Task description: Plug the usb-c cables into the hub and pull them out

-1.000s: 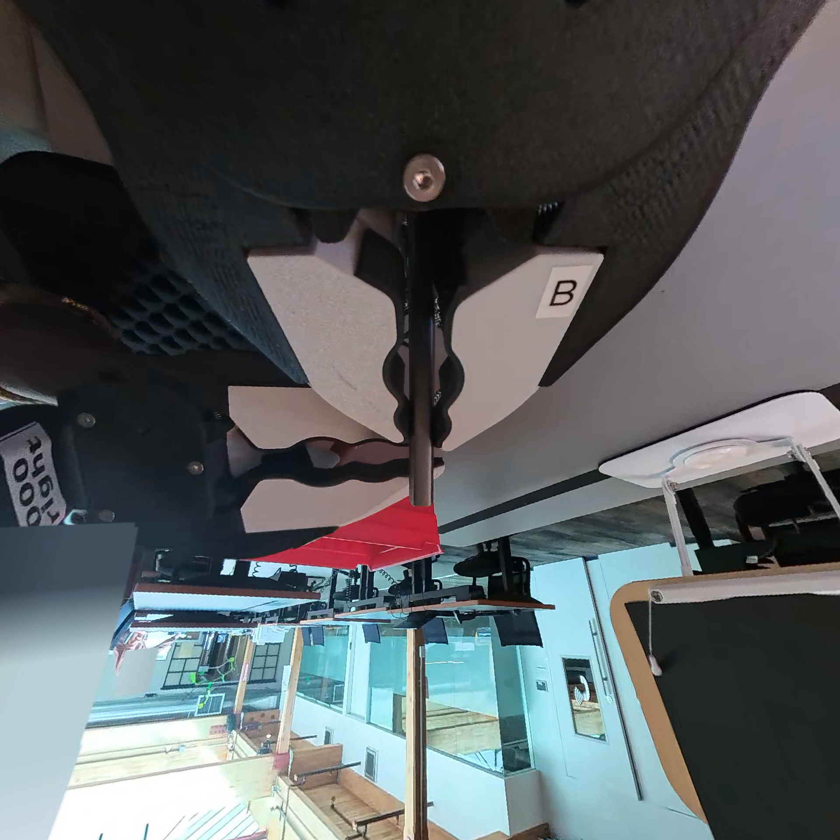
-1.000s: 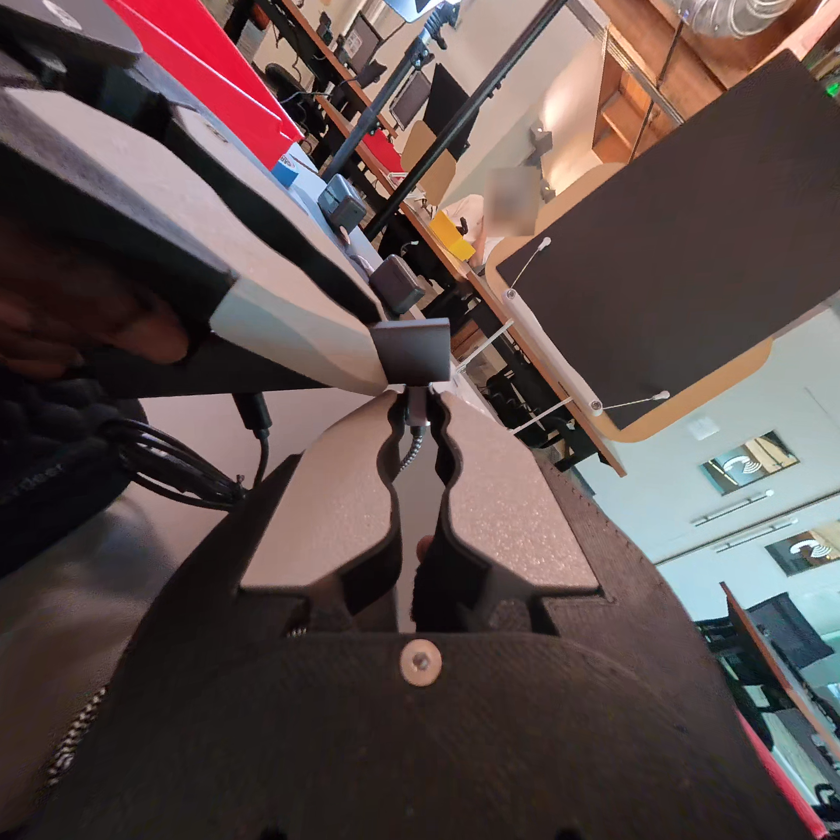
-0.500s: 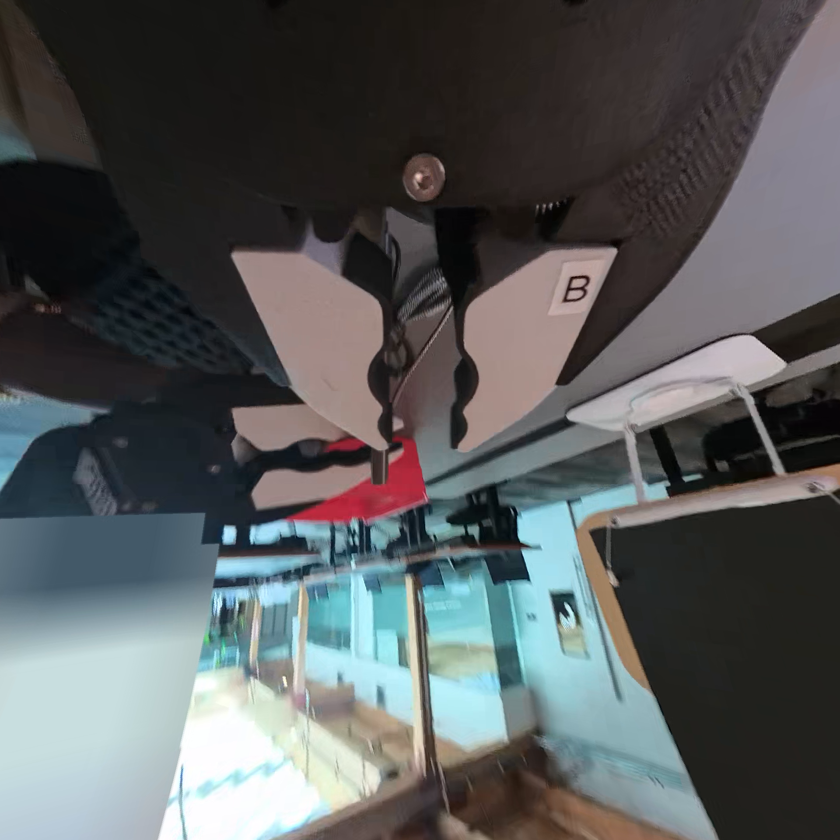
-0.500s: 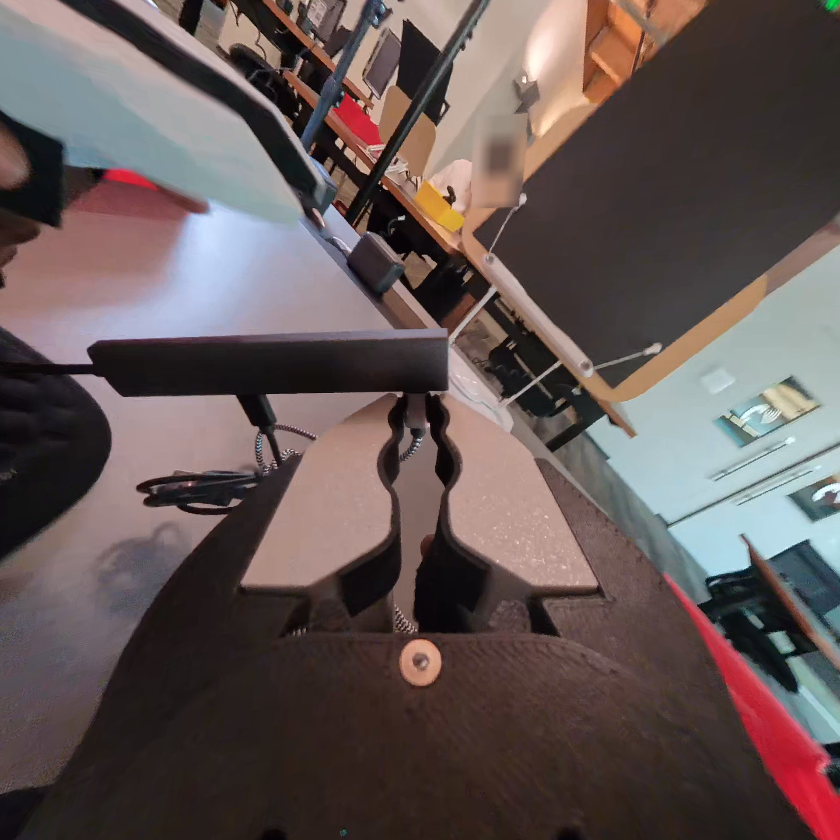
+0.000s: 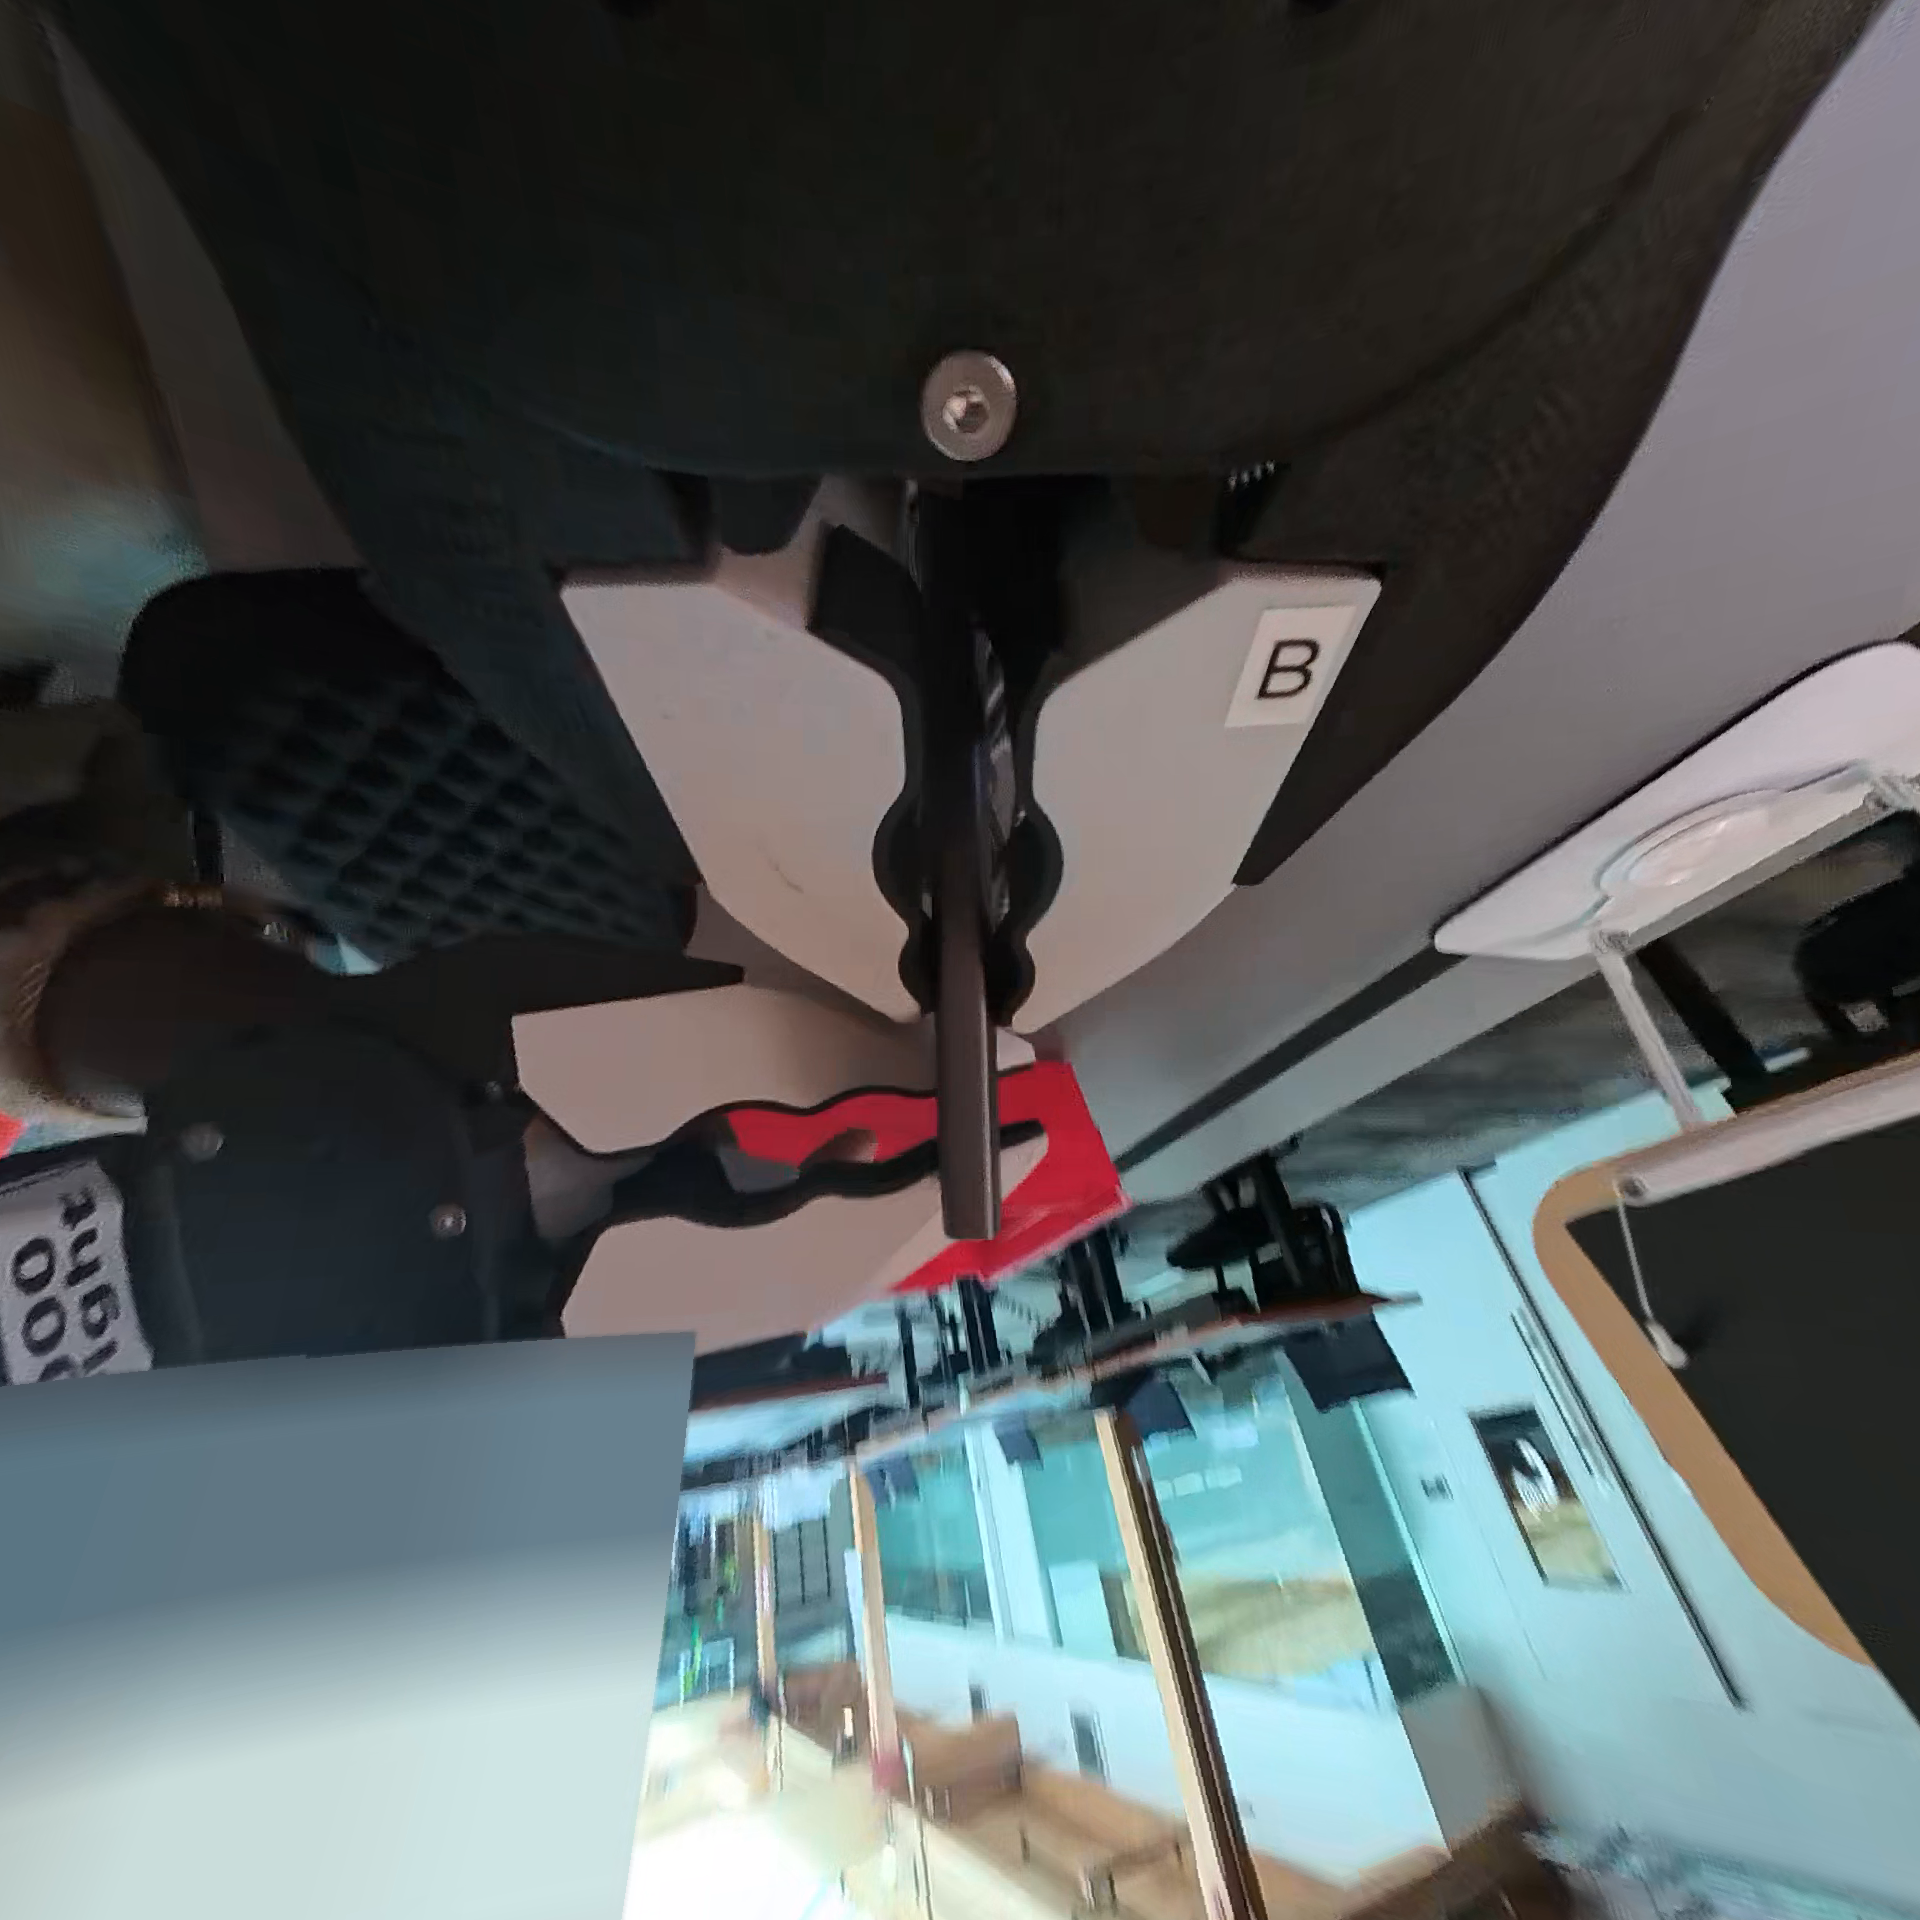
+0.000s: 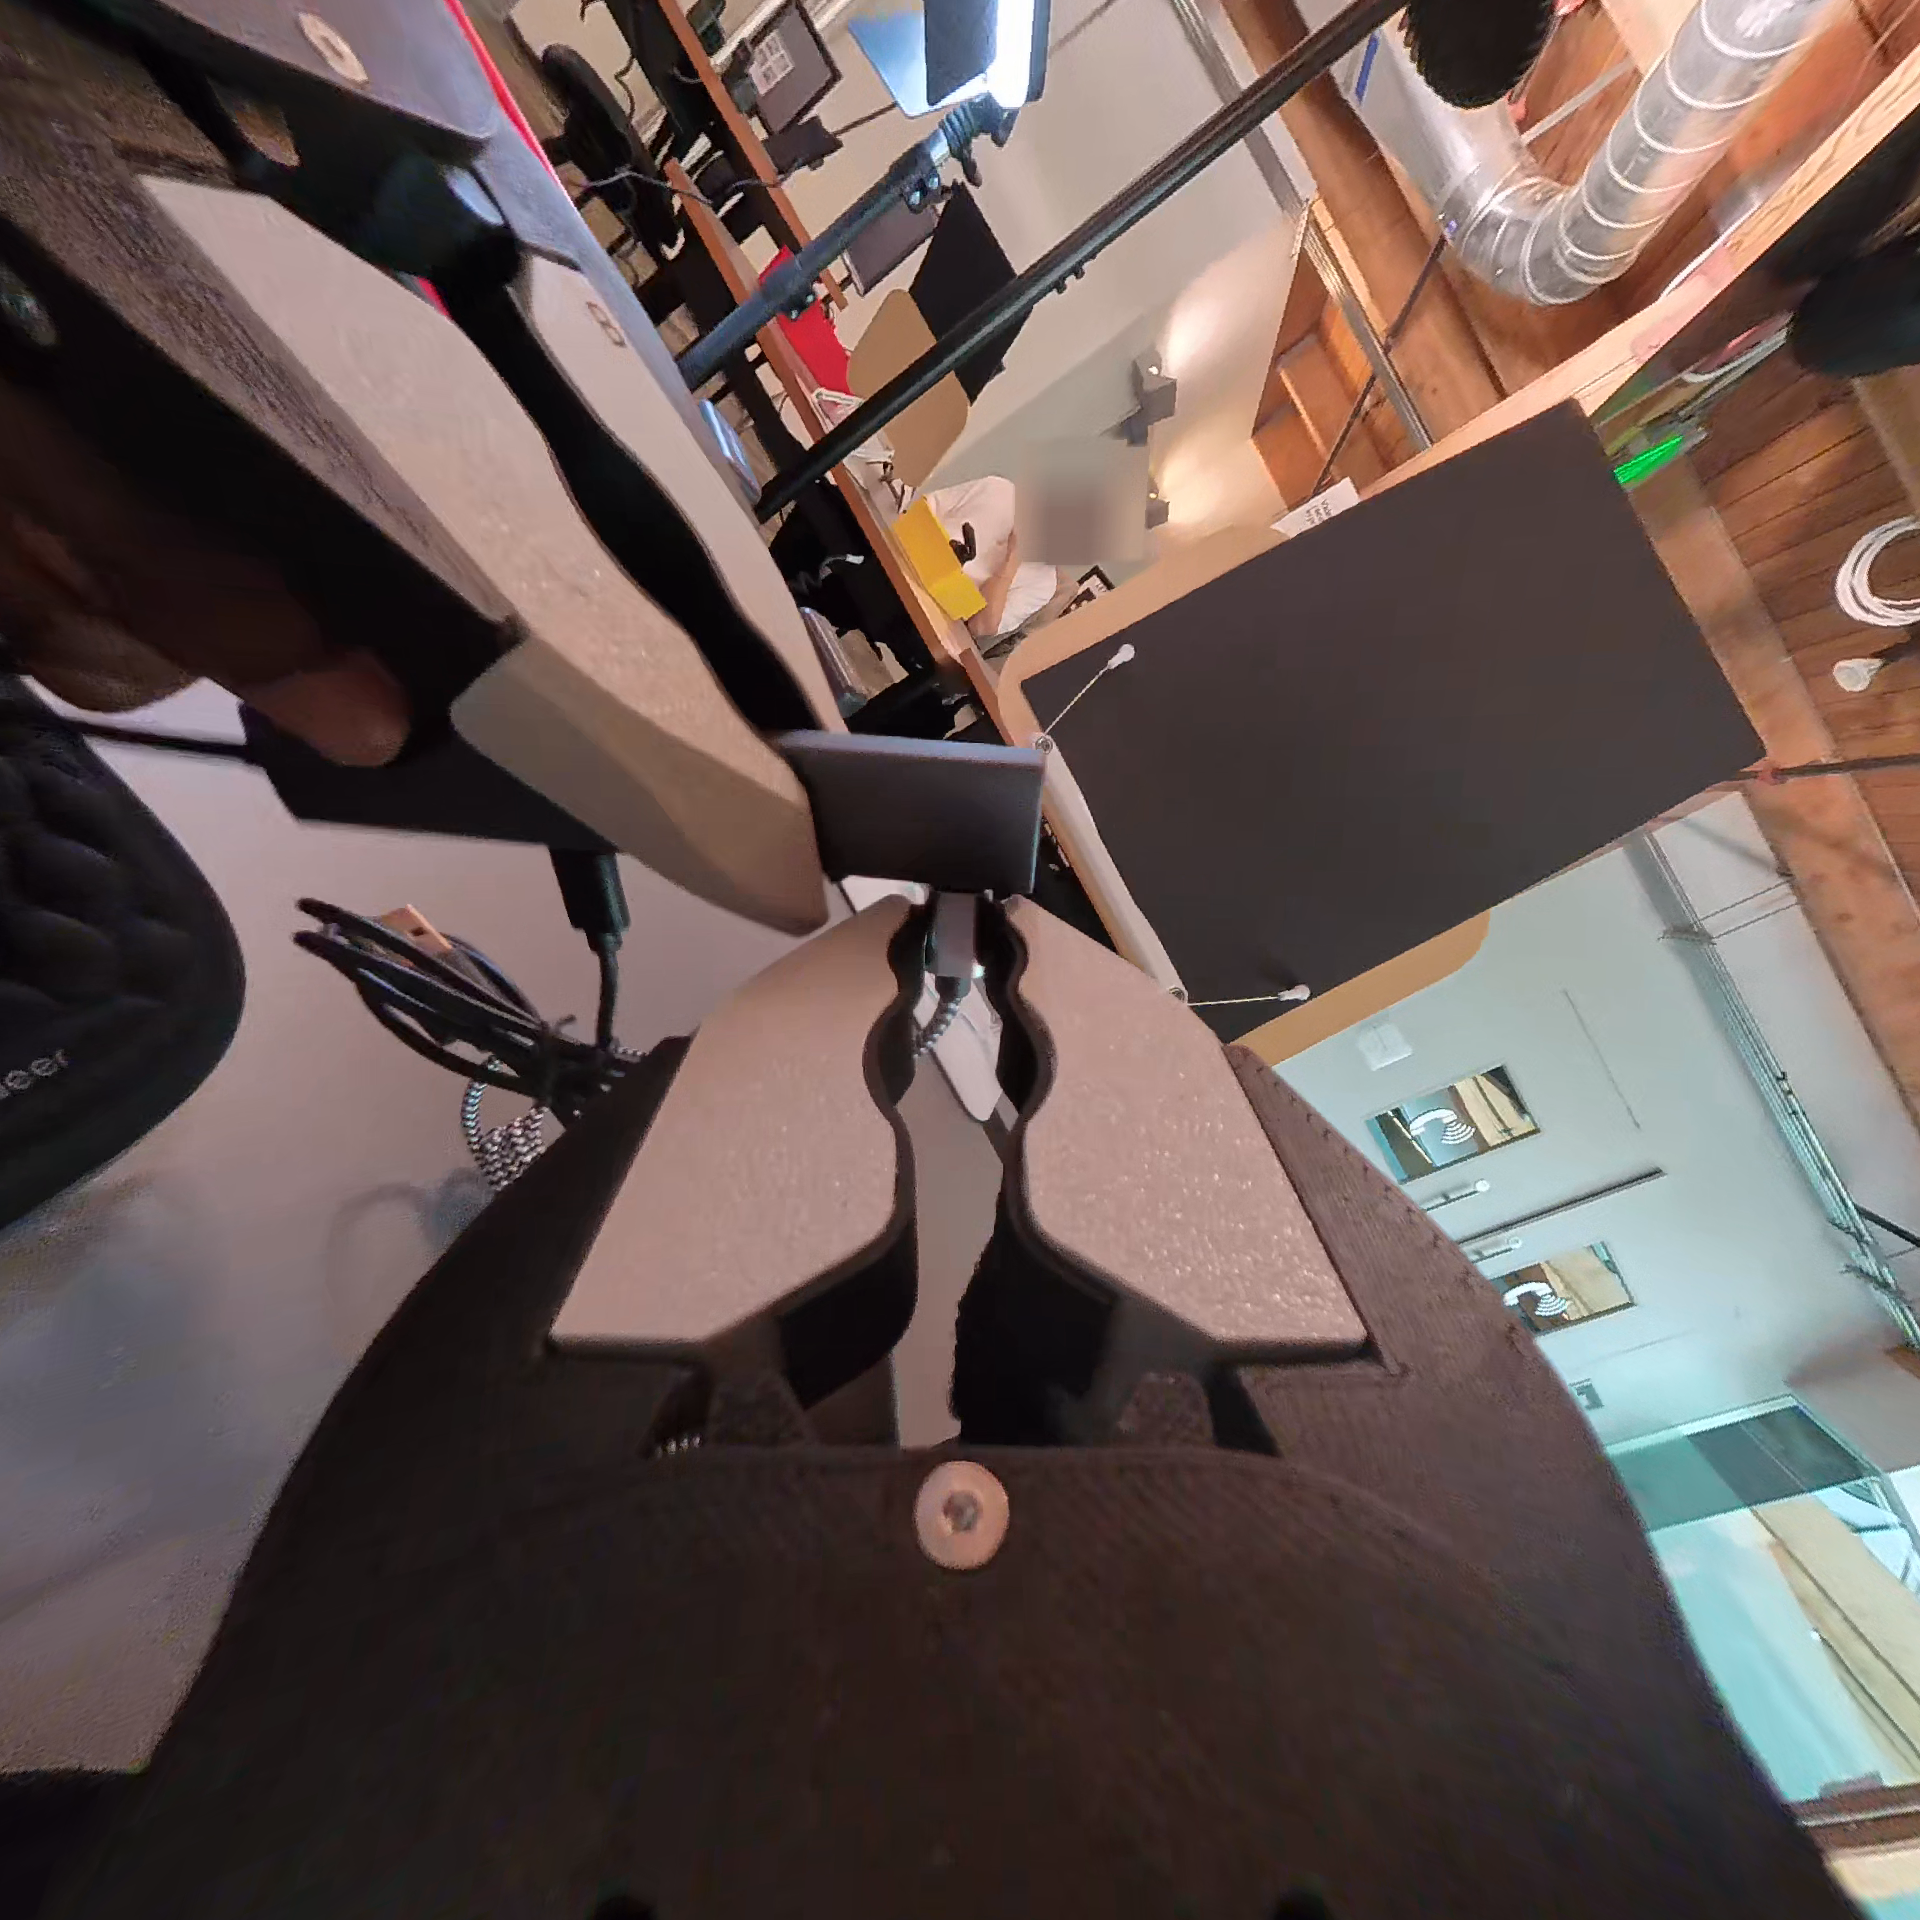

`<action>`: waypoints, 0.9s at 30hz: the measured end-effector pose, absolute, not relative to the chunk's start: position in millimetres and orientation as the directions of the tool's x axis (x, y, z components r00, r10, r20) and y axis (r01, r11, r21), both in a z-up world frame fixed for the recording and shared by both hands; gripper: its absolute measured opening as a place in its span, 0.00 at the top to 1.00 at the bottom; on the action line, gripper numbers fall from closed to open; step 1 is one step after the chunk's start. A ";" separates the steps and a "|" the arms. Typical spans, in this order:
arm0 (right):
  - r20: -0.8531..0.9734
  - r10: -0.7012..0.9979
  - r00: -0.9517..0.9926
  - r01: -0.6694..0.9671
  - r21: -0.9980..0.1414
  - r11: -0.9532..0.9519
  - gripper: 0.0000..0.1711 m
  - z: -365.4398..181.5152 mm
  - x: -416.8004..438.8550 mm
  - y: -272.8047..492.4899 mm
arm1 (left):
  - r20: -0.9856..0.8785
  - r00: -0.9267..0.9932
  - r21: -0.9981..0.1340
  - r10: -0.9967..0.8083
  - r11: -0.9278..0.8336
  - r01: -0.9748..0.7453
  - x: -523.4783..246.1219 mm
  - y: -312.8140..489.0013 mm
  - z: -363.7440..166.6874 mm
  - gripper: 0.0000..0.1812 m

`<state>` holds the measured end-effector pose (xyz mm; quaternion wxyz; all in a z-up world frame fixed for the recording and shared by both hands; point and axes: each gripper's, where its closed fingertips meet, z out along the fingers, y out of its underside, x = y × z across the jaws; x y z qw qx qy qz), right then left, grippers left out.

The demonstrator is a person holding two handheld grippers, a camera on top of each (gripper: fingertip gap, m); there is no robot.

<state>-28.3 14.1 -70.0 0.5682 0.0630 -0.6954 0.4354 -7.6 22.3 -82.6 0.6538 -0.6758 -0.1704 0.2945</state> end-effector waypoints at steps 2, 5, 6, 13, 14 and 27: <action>0.854 0.388 -0.348 -0.584 -0.521 0.623 0.94 -71.9 -28.2 12.0 | -0.156 0.756 -0.985 0.635 -0.043 -0.166 -7.5 21.5 -82.9 0.95; 0.823 0.415 -0.388 -0.571 -0.568 0.592 0.94 -82.3 -32.1 8.1 | -0.179 0.707 -0.982 0.684 -0.085 -0.167 -10.3 18.9 -90.3 0.95; 0.802 0.427 -0.417 -0.554 -0.597 0.580 0.94 -87.9 -33.0 6.8 | -0.168 0.701 -0.985 0.693 -0.088 -0.150 -10.5 18.1 -94.7 0.95; 0.695 0.454 -0.557 -0.439 -0.711 0.550 0.93 -116.5 -36.8 1.6 | -0.137 0.669 -0.990 0.731 -0.109 -0.085 -8.8 15.1 -114.7 0.96; 0.685 0.453 -0.570 -0.421 -0.717 0.556 0.93 -120.0 -38.6 3.3 | -0.130 0.670 -0.992 0.731 -0.094 -0.089 -7.4 14.3 -112.7 0.96; 0.818 0.526 -0.232 -0.677 -0.524 0.517 0.94 -55.7 -25.9 35.9 | -0.169 0.739 -0.982 0.652 -0.045 -0.185 11.8 12.5 -64.8 0.85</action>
